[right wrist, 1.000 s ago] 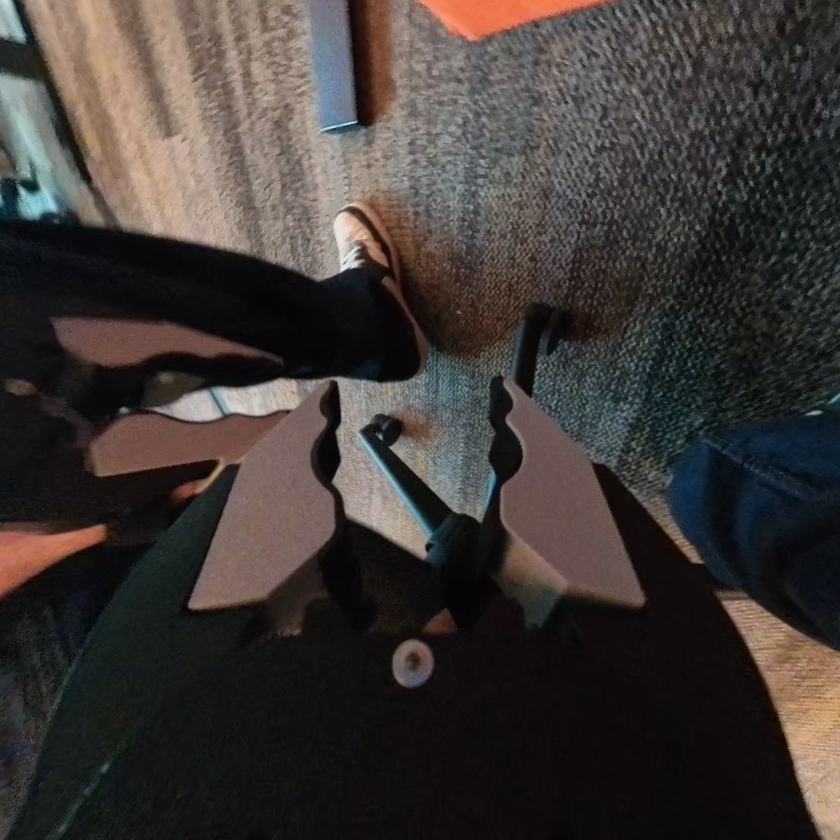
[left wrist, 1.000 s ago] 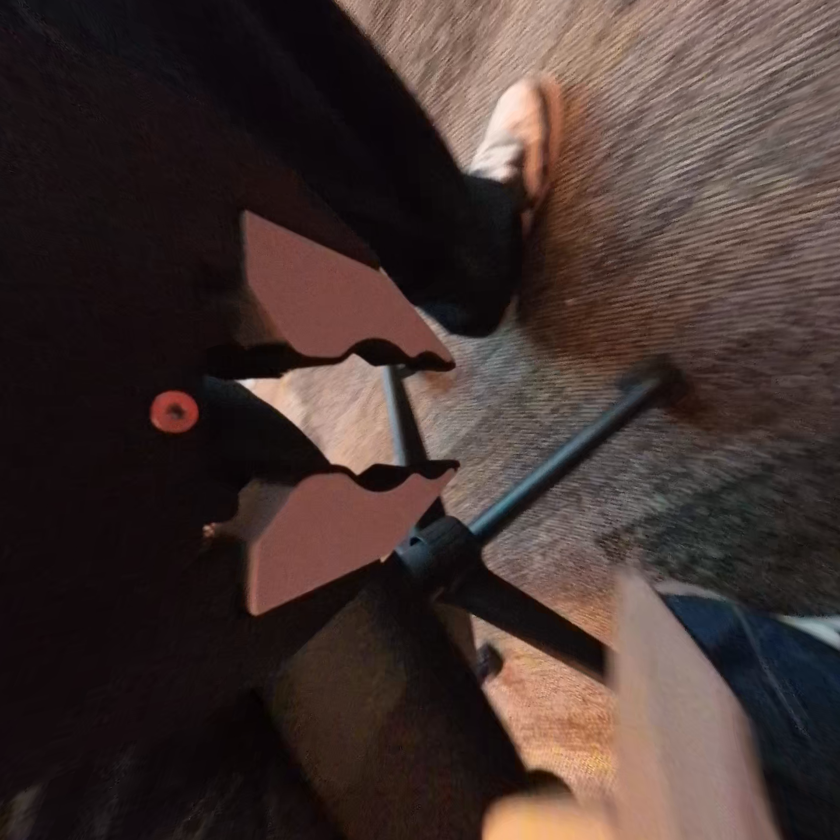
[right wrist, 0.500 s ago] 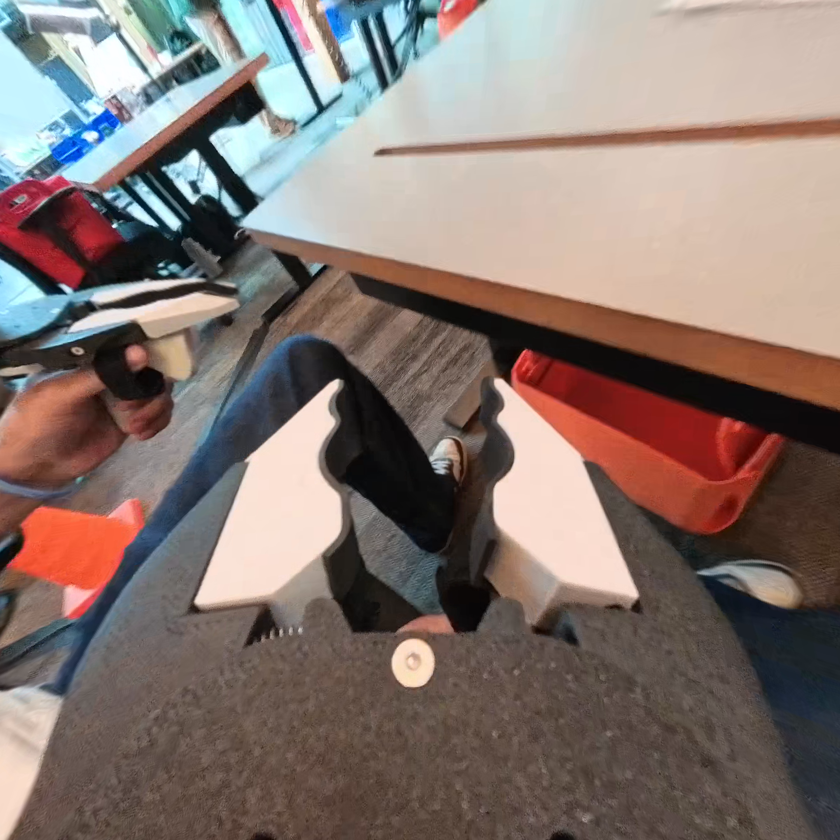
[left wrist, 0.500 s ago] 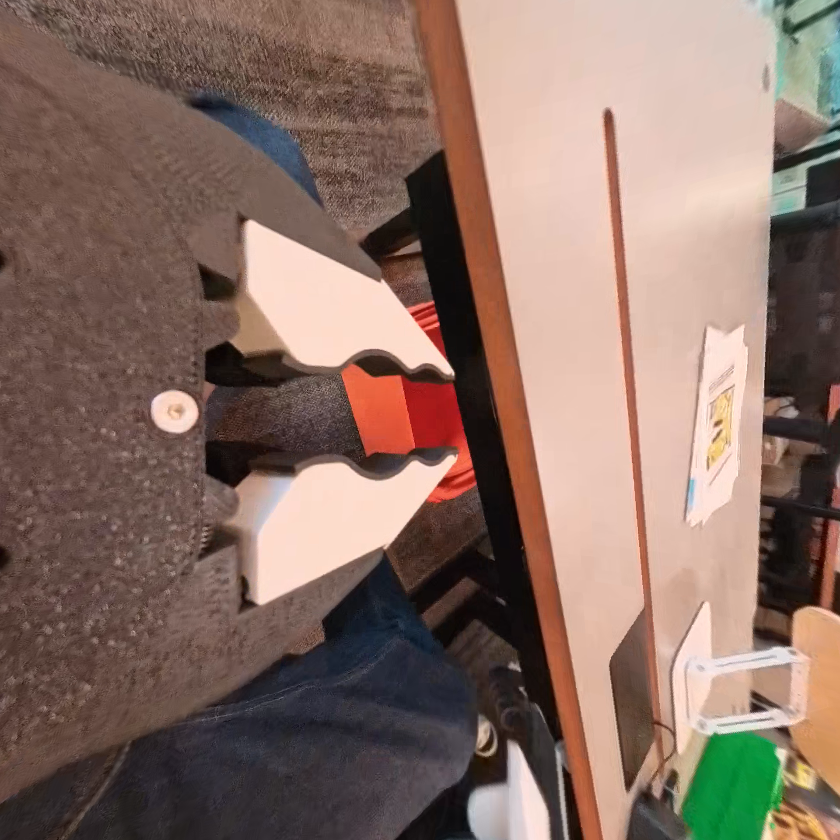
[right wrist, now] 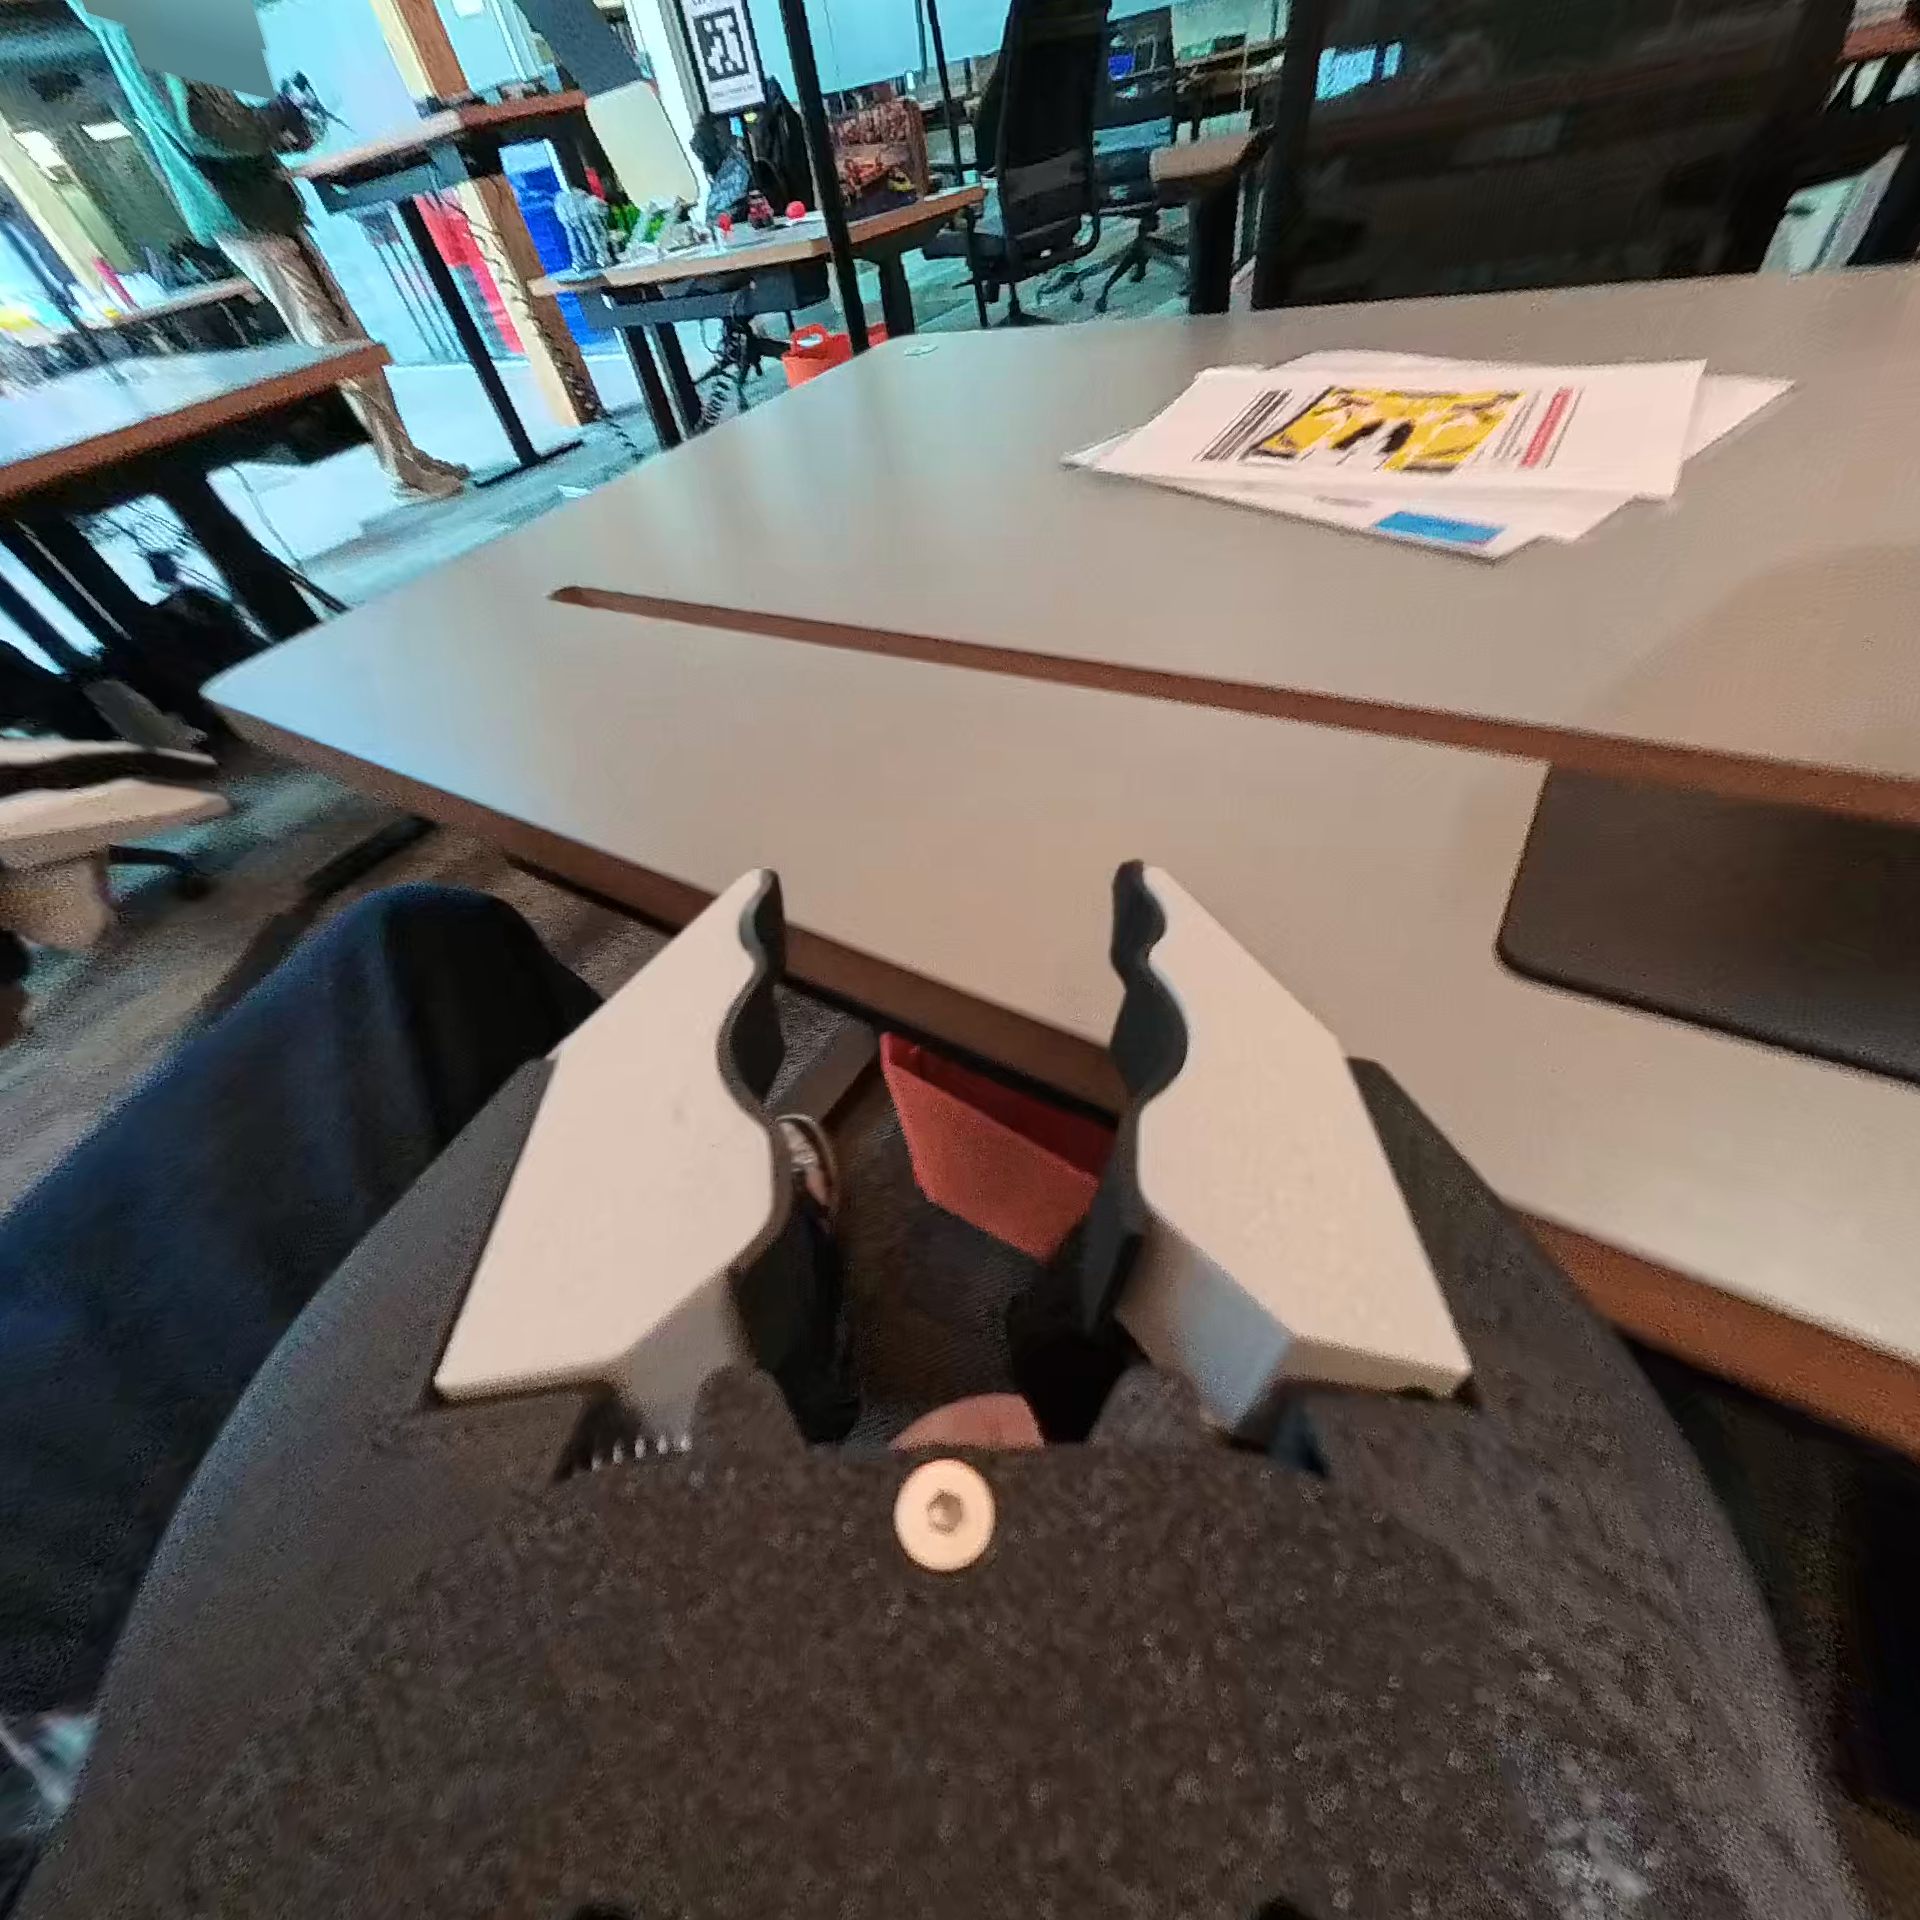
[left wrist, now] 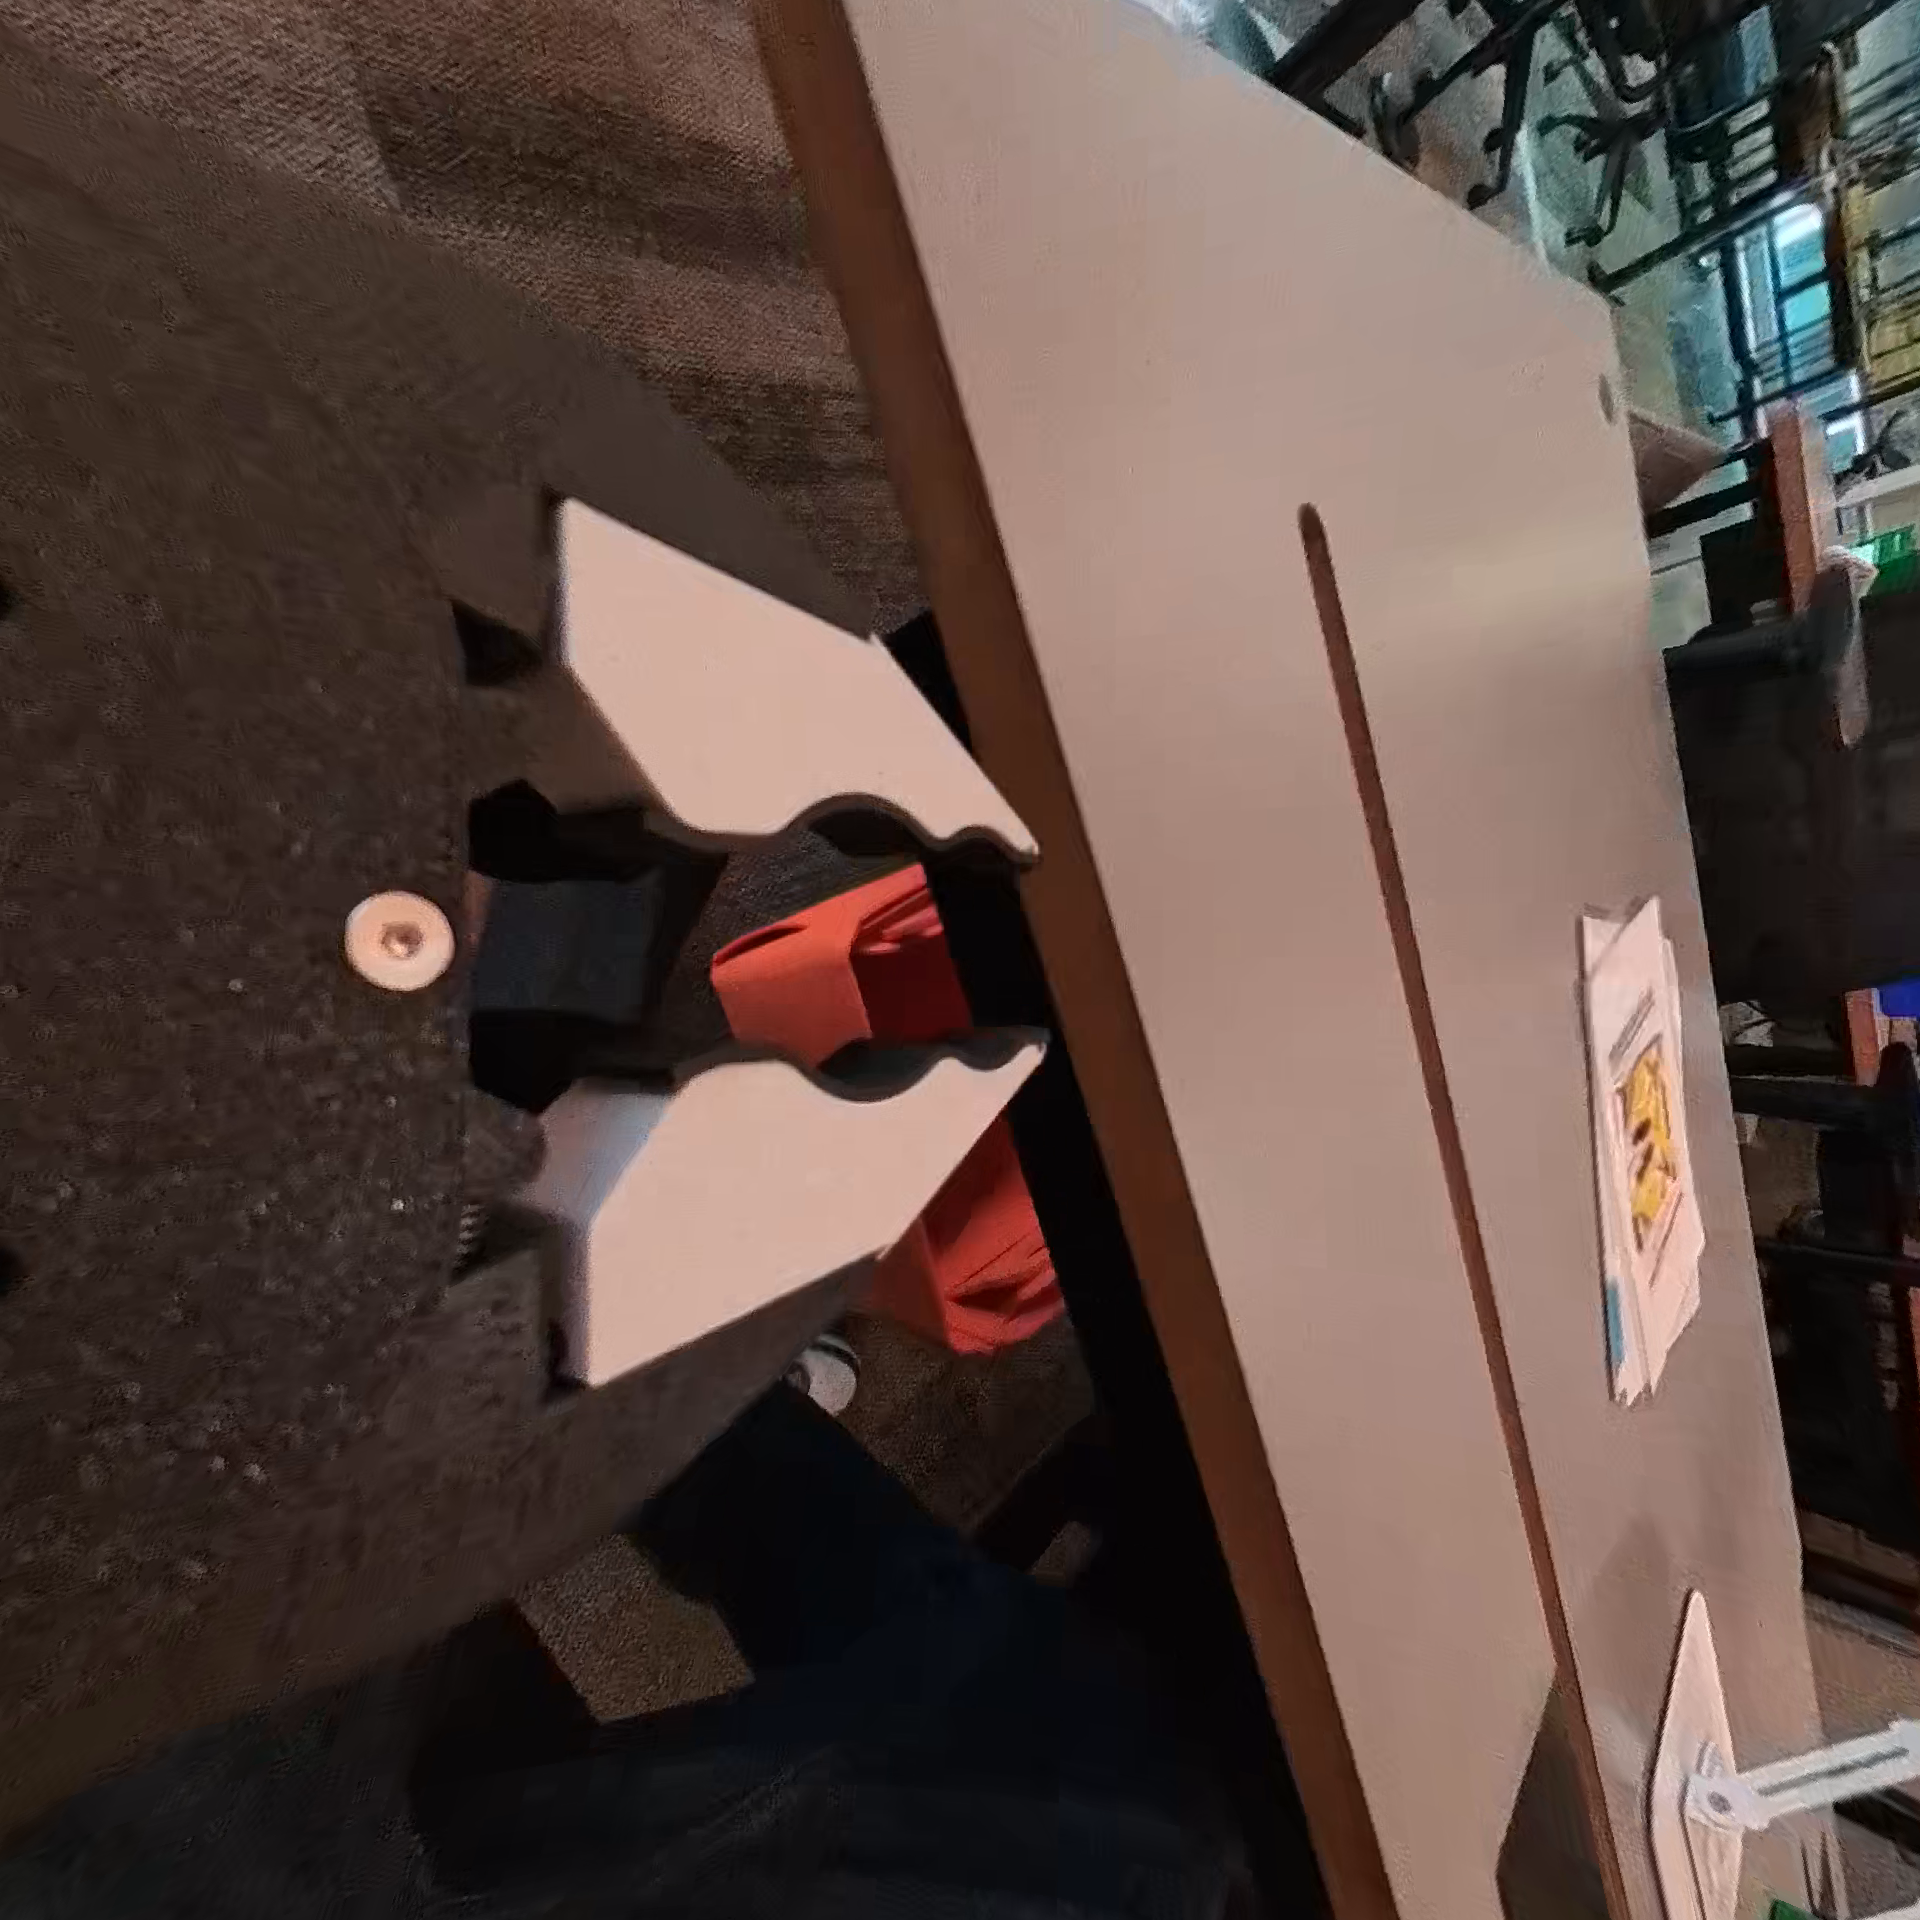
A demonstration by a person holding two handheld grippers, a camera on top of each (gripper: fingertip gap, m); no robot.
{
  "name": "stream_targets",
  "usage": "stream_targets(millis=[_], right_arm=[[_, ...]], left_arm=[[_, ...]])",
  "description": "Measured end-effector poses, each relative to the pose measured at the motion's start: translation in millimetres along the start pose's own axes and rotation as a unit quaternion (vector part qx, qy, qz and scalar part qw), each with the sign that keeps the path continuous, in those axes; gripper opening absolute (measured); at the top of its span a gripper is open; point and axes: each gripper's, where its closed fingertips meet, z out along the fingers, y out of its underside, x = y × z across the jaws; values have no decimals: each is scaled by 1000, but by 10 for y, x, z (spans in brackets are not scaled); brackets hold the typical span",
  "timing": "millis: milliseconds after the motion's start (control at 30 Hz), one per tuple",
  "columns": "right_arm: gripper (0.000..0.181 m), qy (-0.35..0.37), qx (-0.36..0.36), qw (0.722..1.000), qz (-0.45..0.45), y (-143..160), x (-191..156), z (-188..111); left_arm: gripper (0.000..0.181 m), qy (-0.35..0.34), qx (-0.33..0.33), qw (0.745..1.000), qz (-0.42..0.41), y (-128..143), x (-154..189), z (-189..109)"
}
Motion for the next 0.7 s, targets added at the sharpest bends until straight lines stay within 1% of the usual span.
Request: stream_targets(millis=[100,167,200,267,333,367,400,467,500,567,633,700], right_arm=[[60,5,8,1000,-29,-153,90,177],[59,7,0,999,-35,-144,167,294],[60,3,-7,999,-33,-132,195,336],[60,-2,-9,999,-32,-147,248,375],[60,6,-4,1000,-30,-189,336,393],[60,3,-1,1000,-25,-212,358,404],[60,-5,0,1000,-15,-220,364,416],[60,-25,-3,1000,12,-198,360,427],[60,-35,-6,999,25,-178,351,428],[60,-50,-7,998,44,-185,325,416],[60,-55,0,997,52,-210,315,397],[60,-61,-3,997,55,-197,303,396]], left_arm=[[30,45,-7,999,7,-191,104,379],[30,95,-24,995,4,-249,245,623],[30,108,-36,993,6,-271,284,733],[36,141,-37,989,-9,-440,393,888],[45,197,-36,978,-51,-748,581,996],[50,239,-44,968,-63,-910,713,1045],[53,271,-62,959,-53,-1033,826,1131],[73,309,-112,944,25,-1185,971,1436],[82,321,-127,936,66,-1281,1013,1649],[82,314,-135,932,117,-1536,1006,2265],[83,329,-195,918,104,-1655,1044,2959],[85,304,-263,911,94,-1706,1008,3713]])
